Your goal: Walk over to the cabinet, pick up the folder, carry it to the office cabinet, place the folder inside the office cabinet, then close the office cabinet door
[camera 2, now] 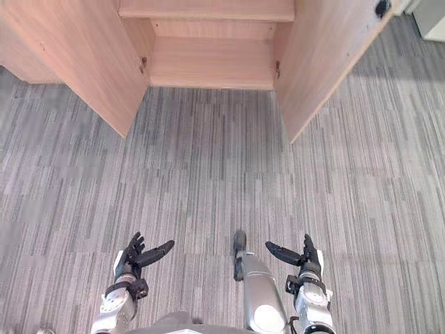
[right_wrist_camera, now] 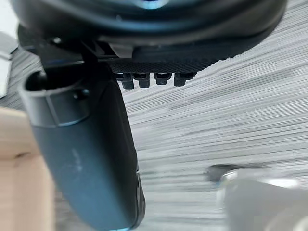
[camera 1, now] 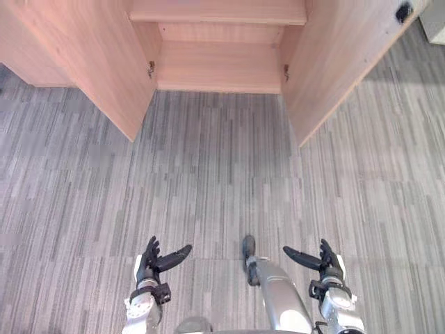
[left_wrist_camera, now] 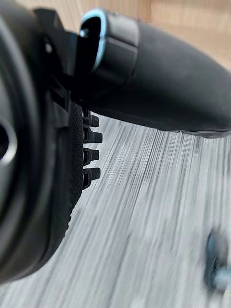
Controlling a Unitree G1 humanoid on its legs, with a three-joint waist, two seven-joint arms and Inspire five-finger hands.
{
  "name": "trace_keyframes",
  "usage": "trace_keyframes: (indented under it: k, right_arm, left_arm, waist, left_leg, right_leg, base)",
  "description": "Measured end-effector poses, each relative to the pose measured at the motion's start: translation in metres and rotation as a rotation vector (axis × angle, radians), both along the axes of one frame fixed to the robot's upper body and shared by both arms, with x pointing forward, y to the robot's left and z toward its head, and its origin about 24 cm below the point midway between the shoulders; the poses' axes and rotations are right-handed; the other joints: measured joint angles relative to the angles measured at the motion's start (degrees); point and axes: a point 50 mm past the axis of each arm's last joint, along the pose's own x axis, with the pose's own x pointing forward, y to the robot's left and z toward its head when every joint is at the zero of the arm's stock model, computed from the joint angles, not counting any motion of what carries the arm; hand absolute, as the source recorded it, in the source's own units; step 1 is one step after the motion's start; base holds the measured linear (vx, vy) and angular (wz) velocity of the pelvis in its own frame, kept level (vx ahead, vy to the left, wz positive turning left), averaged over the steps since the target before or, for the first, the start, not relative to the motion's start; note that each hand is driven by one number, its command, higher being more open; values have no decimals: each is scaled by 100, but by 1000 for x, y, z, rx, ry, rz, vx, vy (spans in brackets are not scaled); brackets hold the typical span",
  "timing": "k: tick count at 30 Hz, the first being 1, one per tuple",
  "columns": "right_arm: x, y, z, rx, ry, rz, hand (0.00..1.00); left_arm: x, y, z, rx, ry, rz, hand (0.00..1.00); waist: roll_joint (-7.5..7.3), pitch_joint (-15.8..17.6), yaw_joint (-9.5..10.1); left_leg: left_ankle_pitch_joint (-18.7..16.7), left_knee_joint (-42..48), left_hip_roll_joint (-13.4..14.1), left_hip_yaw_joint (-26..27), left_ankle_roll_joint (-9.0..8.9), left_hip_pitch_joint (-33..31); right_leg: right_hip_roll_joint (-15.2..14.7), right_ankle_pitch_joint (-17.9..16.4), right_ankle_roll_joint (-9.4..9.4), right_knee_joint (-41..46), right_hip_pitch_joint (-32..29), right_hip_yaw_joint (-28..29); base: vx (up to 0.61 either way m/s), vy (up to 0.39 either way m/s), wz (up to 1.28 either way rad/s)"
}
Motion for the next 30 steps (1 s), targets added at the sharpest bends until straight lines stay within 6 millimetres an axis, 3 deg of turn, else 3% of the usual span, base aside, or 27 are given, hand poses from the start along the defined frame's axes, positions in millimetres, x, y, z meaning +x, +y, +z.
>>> trace_keyframes:
  k: [1,3,6,7,8,9,10,11,12,14,15,16,17,18,20,22,23,24,25,26,29,30]
  right_arm:
    - [3,3,3,2,-22,6,100]
    - [11,11,8,11,-59,23,100]
    - [14,19,9,33,-81,29,100]
    - [16,19,9,34,-79,30,100]
    - [18,18,9,31,-77,26,100]
    - [16,15,6,32,-61,7,100]
    - [13,13,0,33,-24,-7,100]
    - [10,13,-4,37,-4,-12,100]
    - [6,14,-8,47,19,-23,100]
    - [-4,14,-16,63,64,-41,100]
    - [-7,16,-17,69,74,-45,100]
    - [-8,19,-19,77,78,-42,100]
    - [-10,23,-21,86,86,-32,100]
    - [-7,27,-20,86,83,-3,100]
    - [-4,32,-18,78,75,39,100]
    - [-3,34,-18,80,73,52,100]
    - [-8,33,-20,80,85,48,100]
    - [-14,32,-22,78,100,42,100]
    - [-18,31,-24,78,111,38,100]
    - [-22,23,-26,58,140,34,100]
    - [-20,18,-23,47,124,21,100]
    - [-24,20,-24,51,128,18,100]
  left_arm:
    - [-1,1,1,1,-11,5,100]
    - [0,2,2,2,-16,8,100]
    - [-1,2,3,2,-20,7,100]
    - [-4,2,2,3,-12,8,100]
    - [-6,2,1,2,-4,9,100]
    - [-9,1,-1,-1,9,14,100]
    - [-12,2,-3,1,25,18,100]
    - [-14,3,-5,4,40,20,100]
    - [-5,5,-2,11,25,11,100]
    - [-1,5,-1,20,18,1,100]
    - [-3,6,-2,25,23,-1,100]
    - [-6,8,-2,32,29,-1,100]
    - [-6,11,-1,45,28,-5,100]
    - [-5,14,0,59,26,-11,100]
    - [-5,20,1,76,27,-11,100]
    - [-6,21,0,78,39,-11,100]
    - [-7,20,-2,72,45,-12,100]
    - [-8,21,-3,75,53,-12,100]
    - [-11,22,-4,76,61,-12,100]
    - [-12,10,-10,36,88,-12,100]
    - [-13,-6,-14,2,93,-27,100]
    - [-12,-11,-14,-12,89,-30,100]
  waist:
    - [-18,15,90]
    - [-97,62,272]
    - [-260,45,507]
    - [-358,55,558]
    - [-394,34,593]
    - [-379,0,619]
    - [-429,-63,659]
    - [-508,-175,665]
    - [-670,-262,550]
    - [-745,-296,486]
    - [-746,-295,471]
    - [-729,-293,429]
    - [-723,-293,400]
    - [-721,-293,370]
    - [-671,-278,317]
    - [-634,-252,243]
    - [-630,-253,202]
    - [-693,-307,119]
    - [-798,-360,109]
    - [-519,-379,166]
    - [-396,-420,148]
    - [-376,-403,131]
  left_leg:
    - [-287,1128,289,295,146,-598]
    - [-634,1645,553,716,429,-1402]
    - [-989,253,519,1255,611,-2228]
    - [-913,-997,255,1226,558,-2381]
    - [-689,-2033,81,1168,502,-2452]
    - [-199,-3262,-85,972,442,-2446]
    - [674,-3382,-227,825,562,-2398]
    - [978,-3444,-377,755,891,-2386]
    - [786,-3295,-570,814,1067,-2397]
    - [166,-2886,-719,900,1122,-1991]
    - [10,-2881,-744,926,1116,-1733]
    - [-195,-2976,-752,942,1123,-1308]
    - [-399,-3175,-762,963,1111,-802]
    - [-520,-3429,-771,976,1085,-365]
    - [-652,-3845,-742,976,1023,214]
    - [-724,-4022,-646,949,939,649]
    - [-740,-4031,-575,913,913,826]
    - [-860,-4023,-544,783,713,958]
    - [-961,-4022,-629,714,556,1028]
    - [-1110,-3991,-347,594,383,1151]
    - [-958,-2982,-136,546,298,799]
    - [-830,-1785,108,494,204,406]
  right_leg:
    - [94,-172,-55,-175,410,66]
    - [179,-355,-128,-547,1033,236]
    - [113,-440,-41,-1201,1852,531]
    - [-34,-530,107,-1332,2116,662]
    - [-135,-629,199,-1425,2295,780]
    - [-206,-727,324,-1591,2567,926]
    - [-325,-828,494,-1654,2763,1089]
    - [-443,-849,528,-1631,2761,1139]
    - [-724,-804,639,-1275,2605,1166]
    - [-886,-506,973,-4,2442,1347]
    - [-903,-303,1002,584,2333,1378]
    - [-924,204,1207,1576,2057,1394]
    - [-975,332,1230,2930,1520,1369]
    - [-1016,-82,857,3823,964,1183]
    - [-947,-522,618,4066,226,867]
    - [-779,-898,556,3426,-264,601]
    - [-672,-944,563,2462,-470,490]
    - [-547,-510,582,945,-429,476]
    - [-565,213,491,263,-409,565]
    - [-367,389,222,420,-337,468]
    - [-316,-113,120,530,-144,346]
    - [-270,-235,76,340,256,242]
  base:
    - [561,-184,-10]
    - [512,-98,-31]
    - [590,-7,-46]
    - [615,89,-48]
    - [768,174,-67]
    - [816,263,-81]
    - [707,266,-71]
    - [719,291,-24]
    - [697,292,15]
    - [682,285,5]
    - [527,208,-17]
    - [615,216,-21]
    - [553,132,-23]
    - [520,89,-19]
    - [505,0,-8]
    - [518,-115,23]
    - [608,-224,64]
    - [527,-222,71]
    - [555,-221,52]
    - [433,-157,15]
    - [528,-224,19]
    - [388,-187,40]
